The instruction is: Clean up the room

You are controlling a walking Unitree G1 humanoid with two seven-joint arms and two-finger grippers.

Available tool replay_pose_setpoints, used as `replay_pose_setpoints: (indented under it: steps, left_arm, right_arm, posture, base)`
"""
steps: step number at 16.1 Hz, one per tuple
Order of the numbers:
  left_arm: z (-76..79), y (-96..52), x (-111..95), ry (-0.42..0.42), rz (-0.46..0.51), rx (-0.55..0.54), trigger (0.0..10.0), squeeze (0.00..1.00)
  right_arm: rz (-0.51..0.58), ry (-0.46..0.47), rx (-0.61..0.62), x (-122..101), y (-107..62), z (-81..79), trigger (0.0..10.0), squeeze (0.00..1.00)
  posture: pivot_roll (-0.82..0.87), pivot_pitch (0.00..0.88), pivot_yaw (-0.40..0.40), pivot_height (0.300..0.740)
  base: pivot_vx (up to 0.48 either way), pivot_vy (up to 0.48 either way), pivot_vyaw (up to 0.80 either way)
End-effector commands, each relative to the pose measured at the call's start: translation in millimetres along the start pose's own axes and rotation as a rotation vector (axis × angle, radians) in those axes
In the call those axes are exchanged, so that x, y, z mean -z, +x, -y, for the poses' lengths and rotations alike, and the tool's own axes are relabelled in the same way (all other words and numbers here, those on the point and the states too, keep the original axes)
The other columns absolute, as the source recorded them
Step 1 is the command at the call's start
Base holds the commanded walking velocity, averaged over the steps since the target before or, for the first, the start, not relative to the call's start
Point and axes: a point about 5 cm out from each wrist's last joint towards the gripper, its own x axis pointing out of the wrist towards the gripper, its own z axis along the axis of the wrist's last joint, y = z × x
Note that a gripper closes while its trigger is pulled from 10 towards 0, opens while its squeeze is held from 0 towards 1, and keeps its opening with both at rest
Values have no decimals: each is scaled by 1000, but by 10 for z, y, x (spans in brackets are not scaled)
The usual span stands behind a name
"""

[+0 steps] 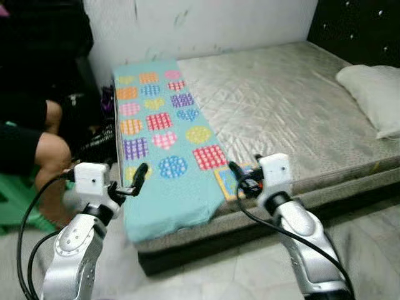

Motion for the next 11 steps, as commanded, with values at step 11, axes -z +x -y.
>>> replay_pose_setpoints:
  steps: [11]
  left_arm:
    - [-44, 7, 66, -6, -69, -76, 10000, 0]
  right_arm:
    - [19, 0, -16, -63, 9, -52, 10000, 0]
  posture:
    - [-207, 0, 8, 740]
  base:
    - [195, 0, 0]
